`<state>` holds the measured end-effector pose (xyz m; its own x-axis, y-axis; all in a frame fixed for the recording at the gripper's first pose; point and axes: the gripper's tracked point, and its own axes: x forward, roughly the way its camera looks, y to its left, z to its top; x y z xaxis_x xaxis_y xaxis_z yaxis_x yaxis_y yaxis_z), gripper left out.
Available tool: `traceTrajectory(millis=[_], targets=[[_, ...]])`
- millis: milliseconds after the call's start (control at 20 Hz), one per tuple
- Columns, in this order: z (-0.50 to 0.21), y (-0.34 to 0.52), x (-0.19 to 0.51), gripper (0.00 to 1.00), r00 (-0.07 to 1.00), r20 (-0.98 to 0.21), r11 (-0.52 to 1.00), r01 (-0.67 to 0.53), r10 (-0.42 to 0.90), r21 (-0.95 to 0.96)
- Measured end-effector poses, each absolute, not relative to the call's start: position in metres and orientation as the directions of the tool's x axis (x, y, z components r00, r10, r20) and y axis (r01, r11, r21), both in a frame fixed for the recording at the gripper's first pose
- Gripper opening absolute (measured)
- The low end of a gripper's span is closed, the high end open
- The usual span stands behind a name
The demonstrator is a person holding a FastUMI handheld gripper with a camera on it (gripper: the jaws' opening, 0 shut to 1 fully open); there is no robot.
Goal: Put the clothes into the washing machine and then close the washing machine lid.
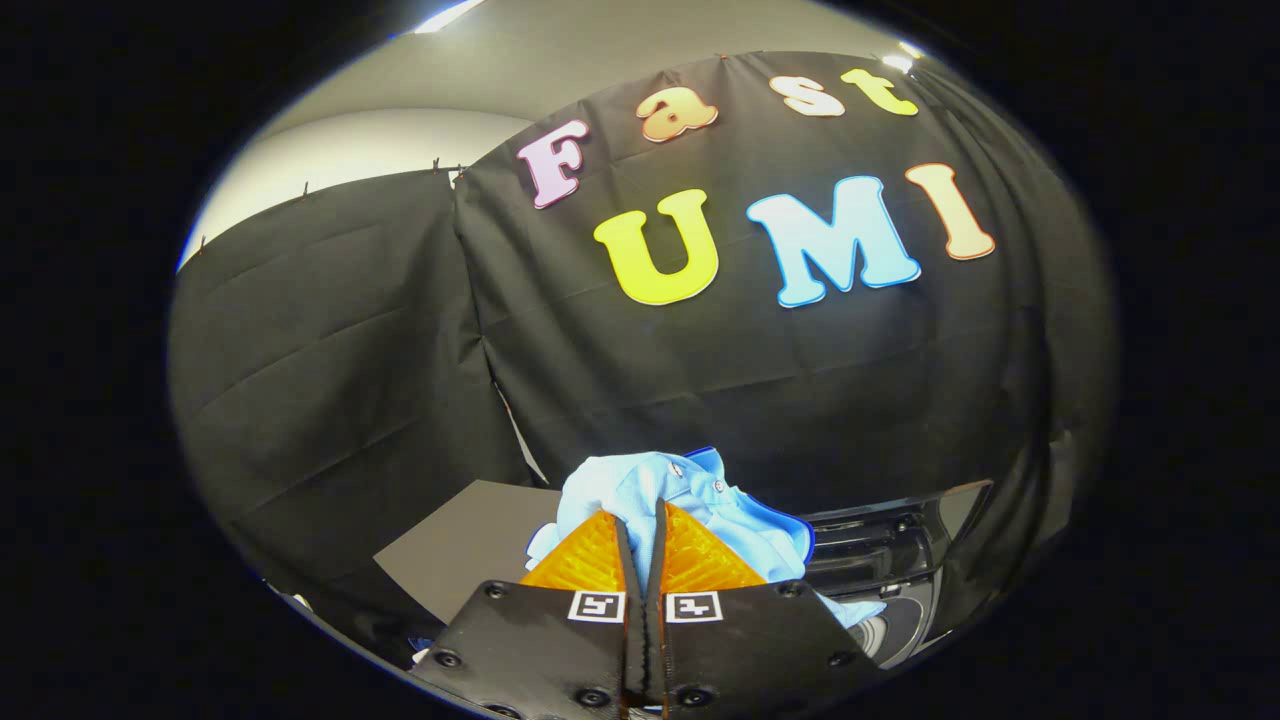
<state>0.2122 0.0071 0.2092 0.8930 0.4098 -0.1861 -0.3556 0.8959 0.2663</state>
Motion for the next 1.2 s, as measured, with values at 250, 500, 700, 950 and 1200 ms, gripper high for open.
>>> traceTrajectory(millis=[250,500,700,950,1200], targets=[[0.206,-0.030,0.206,0.01,0.914,-0.192,0.917,-0.305,0.358,0.257],[0.194,-0.052,0.204,0.01,0.924,-0.212,0.934,-0.267,0.318,0.238],[0.170,-0.065,0.204,0.01,0.925,-0.248,0.945,-0.233,0.287,0.228],[0.122,-0.072,0.203,0.01,0.906,-0.329,0.956,-0.203,0.266,0.211],[0.082,-0.076,0.205,0.01,0.883,-0.392,0.957,-0.177,0.257,0.229]])
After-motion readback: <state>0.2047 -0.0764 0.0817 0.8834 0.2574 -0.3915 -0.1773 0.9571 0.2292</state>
